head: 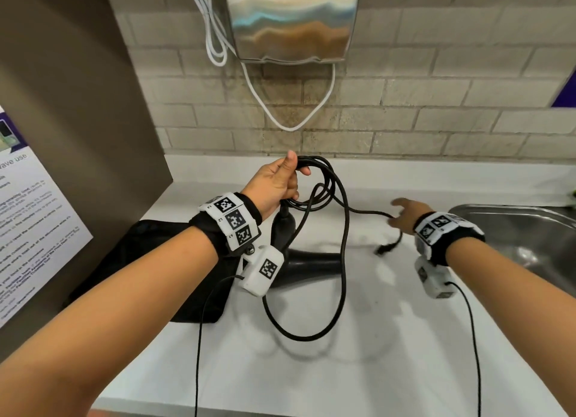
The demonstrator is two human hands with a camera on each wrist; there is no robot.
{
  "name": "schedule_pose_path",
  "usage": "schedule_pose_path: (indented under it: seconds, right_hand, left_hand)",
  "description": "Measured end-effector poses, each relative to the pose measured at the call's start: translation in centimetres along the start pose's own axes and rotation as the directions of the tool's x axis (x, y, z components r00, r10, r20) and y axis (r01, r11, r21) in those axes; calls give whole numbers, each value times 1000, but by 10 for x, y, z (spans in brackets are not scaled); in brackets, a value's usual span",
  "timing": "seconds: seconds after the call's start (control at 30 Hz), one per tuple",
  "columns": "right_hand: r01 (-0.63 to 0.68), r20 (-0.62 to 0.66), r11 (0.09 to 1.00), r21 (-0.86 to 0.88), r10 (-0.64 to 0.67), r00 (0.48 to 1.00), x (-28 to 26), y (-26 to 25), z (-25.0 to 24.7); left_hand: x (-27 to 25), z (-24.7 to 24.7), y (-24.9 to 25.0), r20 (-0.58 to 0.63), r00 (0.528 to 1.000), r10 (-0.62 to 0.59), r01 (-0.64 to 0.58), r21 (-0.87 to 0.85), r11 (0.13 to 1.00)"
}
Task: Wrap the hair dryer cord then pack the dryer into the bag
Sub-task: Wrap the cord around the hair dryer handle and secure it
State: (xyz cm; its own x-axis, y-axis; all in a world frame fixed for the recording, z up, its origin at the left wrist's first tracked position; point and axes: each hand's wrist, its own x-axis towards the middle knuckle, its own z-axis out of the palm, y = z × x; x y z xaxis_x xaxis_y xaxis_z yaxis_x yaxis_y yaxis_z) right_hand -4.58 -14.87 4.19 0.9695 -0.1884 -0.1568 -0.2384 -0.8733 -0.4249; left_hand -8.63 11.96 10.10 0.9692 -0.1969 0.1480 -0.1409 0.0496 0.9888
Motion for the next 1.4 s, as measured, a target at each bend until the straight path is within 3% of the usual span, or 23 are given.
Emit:
schedule_pose_path:
  seconds: [0.07,0.1,0.2,0.23,0.3,0.33,0.4,0.47,0.57,0.73,0.83,0.93,1.03,1.1,1.2,1.3,1.4]
  right_hand:
    - [215,-2,969,124,-217,976,-15,-28,9]
    - [336,-13,921,198,-341,940,-24,-44,12]
    - [622,-80,688,373,-644,761,-47,-86,20]
    - [674,-109,624,396,-697,709,-51,-94,21]
    - [708,-126,577,407,-733,669,-51,-100,25]
    - [693,-115,578,430,-727,677,-48,-100,27]
    - [537,-78,595,598,-623,778,-42,-100,30]
    - [481,-114,677,557,-512,852,-37,-96,30]
    - [459,-183,784,419,-422,888,-30,-83,20]
    - [211,-202,860,465,-129,971,-6,-60,19]
    - [-5,-85,895,447,47,995,8,-31,14]
    - [-130,61,960,248,118,991,10,-5,9]
    - [-61,-78,997,-54,56,995,1,-18,9]
    - [49,-222,997,-53,-59,973,-11,-40,12]
    - [271,-406,944,-186,-325,854,-32,-75,11]
    - [494,-275,781,-382,-606,746,-43,-97,14]
    - [630,-128,724,-279,-679,723,-47,-102,19]
  left_hand:
    - [-1,8,0,5,1000,-2,2,2,1000]
    - [-2,10,0,5,1000,0,0,4,1000]
    - [-2,12,1,-1,1000,3,-3,-5,1000]
    - [-2,11,1,-10,1000,0,0,-13,1000]
    - [-2,7,1,-18,1000,-4,3,-28,1000]
    - [-3,6,2,-17,1000,-4,4,-28,1000]
    - [-5,5,1,-16,1000,-7,7,-23,1000]
    - [-6,4,2,-21,1000,-9,8,-23,1000]
    - [-6,-2,3,-45,999,-13,11,-37,999]
    - [-5,-4,4,-43,999,-22,20,-53,998]
    - [-6,-7,4,-81,996,-28,21,-80,997]
    - [-6,-16,5,-141,989,-37,20,-122,992]
    - [-4,-18,4,-141,989,-39,22,-121,992]
    - [-2,-14,3,-126,991,-39,25,-108,994]
    - [1,-8,2,-108,993,-45,33,-116,993]
    - [1,-6,2,-90,995,-44,33,-127,991]
    - [1,-8,3,-91,995,-51,38,-138,990]
